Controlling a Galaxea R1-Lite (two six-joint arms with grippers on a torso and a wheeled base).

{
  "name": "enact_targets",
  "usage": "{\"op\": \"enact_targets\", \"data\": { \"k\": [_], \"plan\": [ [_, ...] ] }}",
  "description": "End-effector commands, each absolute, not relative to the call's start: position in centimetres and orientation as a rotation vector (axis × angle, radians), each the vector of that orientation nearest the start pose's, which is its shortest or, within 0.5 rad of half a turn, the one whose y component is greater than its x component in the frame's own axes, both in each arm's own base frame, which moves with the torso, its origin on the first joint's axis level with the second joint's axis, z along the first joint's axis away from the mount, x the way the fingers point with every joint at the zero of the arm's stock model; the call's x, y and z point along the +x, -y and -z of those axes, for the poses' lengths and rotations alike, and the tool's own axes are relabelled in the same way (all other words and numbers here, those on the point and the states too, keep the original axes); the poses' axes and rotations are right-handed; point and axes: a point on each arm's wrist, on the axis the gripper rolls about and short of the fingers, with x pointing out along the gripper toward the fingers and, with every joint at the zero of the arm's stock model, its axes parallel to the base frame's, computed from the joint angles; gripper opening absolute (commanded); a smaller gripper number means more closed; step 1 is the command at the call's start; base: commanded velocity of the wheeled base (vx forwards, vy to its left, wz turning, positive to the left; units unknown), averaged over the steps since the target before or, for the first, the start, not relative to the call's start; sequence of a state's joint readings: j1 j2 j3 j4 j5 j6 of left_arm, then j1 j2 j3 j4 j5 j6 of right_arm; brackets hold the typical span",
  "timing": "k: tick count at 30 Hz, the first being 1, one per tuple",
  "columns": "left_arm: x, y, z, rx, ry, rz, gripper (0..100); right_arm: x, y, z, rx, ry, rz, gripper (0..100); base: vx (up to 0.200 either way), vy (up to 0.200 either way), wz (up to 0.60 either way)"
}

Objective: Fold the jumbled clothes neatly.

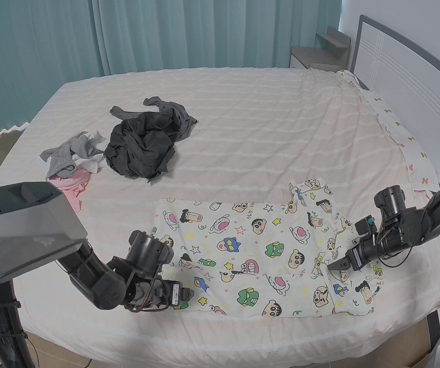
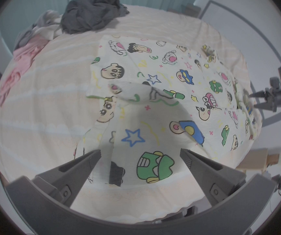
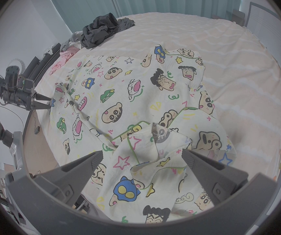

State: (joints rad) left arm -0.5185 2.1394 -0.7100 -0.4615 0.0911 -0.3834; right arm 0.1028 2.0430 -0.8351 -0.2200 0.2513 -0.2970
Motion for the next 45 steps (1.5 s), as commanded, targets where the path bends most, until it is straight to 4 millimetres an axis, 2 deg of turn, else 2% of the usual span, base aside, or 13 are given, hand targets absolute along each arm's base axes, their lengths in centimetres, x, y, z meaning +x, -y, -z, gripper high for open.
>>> {"op": "enact_targets", "data": {
  "k": [1,5,10,14,19,24,30,39,40,45],
  "plan": [
    [31.0,20.7,-4.9,0.245,-1.018,0.255,100,32.2,-3.9,-4.8,-0.217,-0.926,-0.472,100,0.000,0.000,0.00],
    [31.3,20.7,-3.3,0.313,-1.026,0.160,100,32.2,-4.1,-4.4,-0.246,-0.937,-0.495,100,0.000,0.000,0.00],
    [31.3,20.6,-3.0,0.315,-1.039,0.156,100,32.0,-4.7,-4.3,-0.257,-0.988,-0.521,100,0.000,0.000,0.00],
    [31.3,20.5,-2.4,0.309,-1.058,0.148,100,32.7,-4.9,-3.5,-0.280,-1.016,-0.495,100,0.000,0.000,0.00],
    [31.2,20.5,-1.1,0.239,-1.109,0.138,100,32.7,-4.7,-3.5,-0.296,-1.026,-0.473,100,0.000,0.000,0.00],
    [30.9,20.3,-0.9,0.184,-1.162,0.150,100,32.4,-4.6,-3.1,-0.312,-1.051,-0.442,100,0.000,0.000,0.00],
    [30.8,20.0,-0.4,0.172,-1.187,0.138,100,32.6,-4.8,-1.7,-0.306,-1.085,-0.444,100,0.000,0.000,0.00],
    [30.8,19.4,-0.1,0.144,-1.213,0.135,100,33.8,-4.9,-2.4,-0.282,-1.046,-0.414,100,0.000,0.000,0.00],
    [30.8,19.4,-0.1,0.130,-1.216,0.132,100,33.7,-4.9,-2.2,-0.287,-1.058,-0.390,0,0.000,0.000,0.00],
    [30.8,19.4,-0.1,0.125,-1.218,0.132,100,33.4,-4.8,-2.0,-0.282,-1.071,-0.372,0,0.000,0.000,0.00]
  ]
}}
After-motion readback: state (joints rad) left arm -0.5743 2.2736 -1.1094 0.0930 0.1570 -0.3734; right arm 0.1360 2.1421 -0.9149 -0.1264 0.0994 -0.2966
